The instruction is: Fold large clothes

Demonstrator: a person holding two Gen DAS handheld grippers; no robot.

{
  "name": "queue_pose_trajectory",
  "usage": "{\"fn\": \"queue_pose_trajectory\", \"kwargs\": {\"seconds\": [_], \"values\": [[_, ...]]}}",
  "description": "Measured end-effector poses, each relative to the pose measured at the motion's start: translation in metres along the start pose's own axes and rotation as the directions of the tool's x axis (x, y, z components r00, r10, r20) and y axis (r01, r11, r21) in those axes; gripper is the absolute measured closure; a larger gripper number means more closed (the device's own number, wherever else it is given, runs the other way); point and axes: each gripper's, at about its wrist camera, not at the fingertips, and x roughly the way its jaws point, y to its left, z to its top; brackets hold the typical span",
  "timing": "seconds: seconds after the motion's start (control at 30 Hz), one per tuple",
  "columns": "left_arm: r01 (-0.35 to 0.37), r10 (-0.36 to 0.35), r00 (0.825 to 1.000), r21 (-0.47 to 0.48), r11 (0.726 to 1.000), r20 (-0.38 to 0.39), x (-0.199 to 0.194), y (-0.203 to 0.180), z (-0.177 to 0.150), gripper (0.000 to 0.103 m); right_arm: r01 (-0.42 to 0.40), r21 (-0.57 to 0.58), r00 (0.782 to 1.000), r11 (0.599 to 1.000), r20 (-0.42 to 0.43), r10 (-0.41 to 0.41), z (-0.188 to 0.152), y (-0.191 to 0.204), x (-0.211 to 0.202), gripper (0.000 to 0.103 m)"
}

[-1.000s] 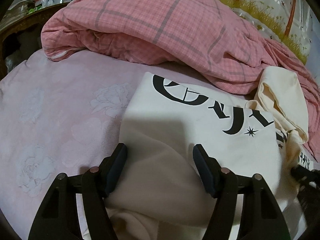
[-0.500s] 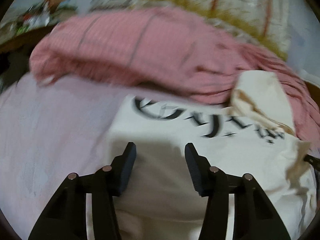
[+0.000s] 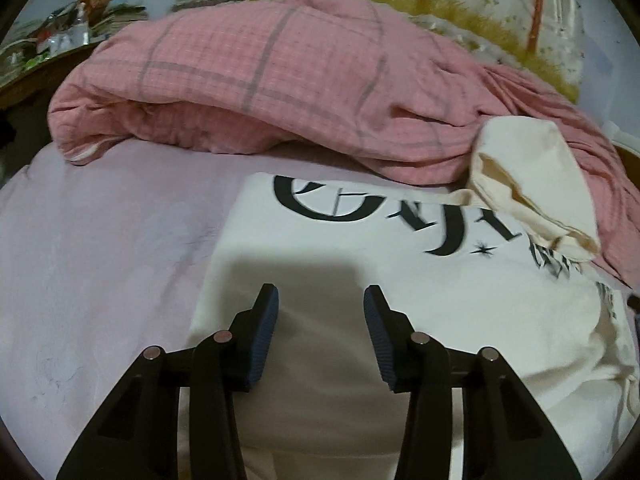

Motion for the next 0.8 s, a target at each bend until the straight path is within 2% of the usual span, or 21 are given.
{"fn": "queue_pose_trajectory", "kwargs": {"seconds": [0.07, 0.1, 0.23, 0.27, 0.3, 0.33, 0.37, 0.4, 0.43, 0.5, 0.57, 0.63, 0.7, 0.73, 0.8], "values": [[-0.006, 0.005, 0.999, 0.006, 1.0, 0.042, -0.008, -0.002, -0.001, 0.06, 0.019, 0.011, 1.0, 1.0, 0.002, -0.019, -0.008, -0.006, 0.006, 0.078], [0.005, -0.007, 0.998, 0.019, 1.0, 0.069, -0.014, -0.005, -0.001, 0.06, 0.0, 0.033, 1.0, 0.999, 0.001, 0.0, -0.012, -0.011, 0.008, 0.074], [0.016, -0.039, 0.985, 0.134, 0.991, 0.169, -0.036, -0.027, -0.002, 0.06, -0.117, 0.049, 0.993, 0.992, 0.035, 0.115, -0.013, -0.017, -0.001, 0.07], [0.028, -0.053, 0.985, 0.153, 0.988, 0.162, -0.036, -0.031, -0.002, 0.06, -0.151, 0.036, 0.988, 0.988, 0.046, 0.149, -0.013, -0.016, -0.005, 0.065], [0.072, -0.092, 0.987, 0.147, 0.986, 0.133, -0.033, -0.033, -0.002, 0.069, -0.219, 0.025, 0.975, 0.975, 0.046, 0.218, -0.013, -0.014, -0.008, 0.062], [0.119, -0.132, 0.986, 0.125, 0.985, 0.102, -0.029, -0.031, -0.001, 0.082, -0.261, 0.026, 0.965, 0.965, 0.039, 0.26, -0.013, -0.012, -0.008, 0.058], [0.144, -0.149, 0.988, 0.096, 0.985, 0.047, -0.02, -0.028, -0.001, 0.085, -0.31, 0.035, 0.951, 0.95, 0.022, 0.31, -0.014, -0.01, -0.005, 0.058], [0.12, -0.122, 0.993, 0.084, 0.989, 0.01, -0.012, -0.027, -0.001, 0.086, -0.35, 0.049, 0.936, 0.935, -0.007, 0.351, -0.016, -0.007, 0.0, 0.058], [0.057, -0.054, 0.998, 0.072, 0.996, -0.036, -0.001, -0.023, -0.002, 0.09, -0.359, 0.054, 0.931, 0.932, -0.047, 0.361, -0.019, -0.003, 0.009, 0.058], [-0.028, 0.031, 0.994, 0.026, 0.999, -0.107, 0.017, -0.01, -0.005, 0.099, -0.306, 0.033, 0.947, 0.951, -0.095, 0.308, -0.026, 0.005, 0.023, 0.058], [-0.016, 0.01, 0.993, -0.047, 0.999, -0.121, 0.024, 0.005, -0.006, 0.1, -0.263, 0.003, 0.955, 0.965, -0.137, 0.261, -0.033, 0.011, 0.037, 0.058], [-0.056, 0.054, 0.992, -0.011, 0.998, -0.117, 0.026, -0.001, -0.008, 0.1, -0.248, -0.008, 0.961, 0.969, -0.131, 0.245, -0.037, 0.014, 0.042, 0.058], [-0.092, 0.094, 0.991, 0.027, 0.995, -0.1, 0.022, -0.009, -0.007, 0.1, -0.213, -0.047, 0.971, 0.976, -0.12, 0.206, -0.039, 0.02, 0.038, 0.053], [-0.085, 0.087, 0.992, 0.024, 0.996, -0.094, 0.019, -0.008, -0.006, 0.101, -0.187, -0.065, 0.978, 0.98, -0.11, 0.179, -0.04, 0.022, 0.037, 0.049], [-0.02, 0.021, 0.999, 0.016, 1.0, -0.045, 0.002, -0.008, 0.002, 0.101, -0.147, -0.049, 0.985, 0.988, -0.101, 0.142, -0.04, 0.02, 0.036, 0.049]]}}
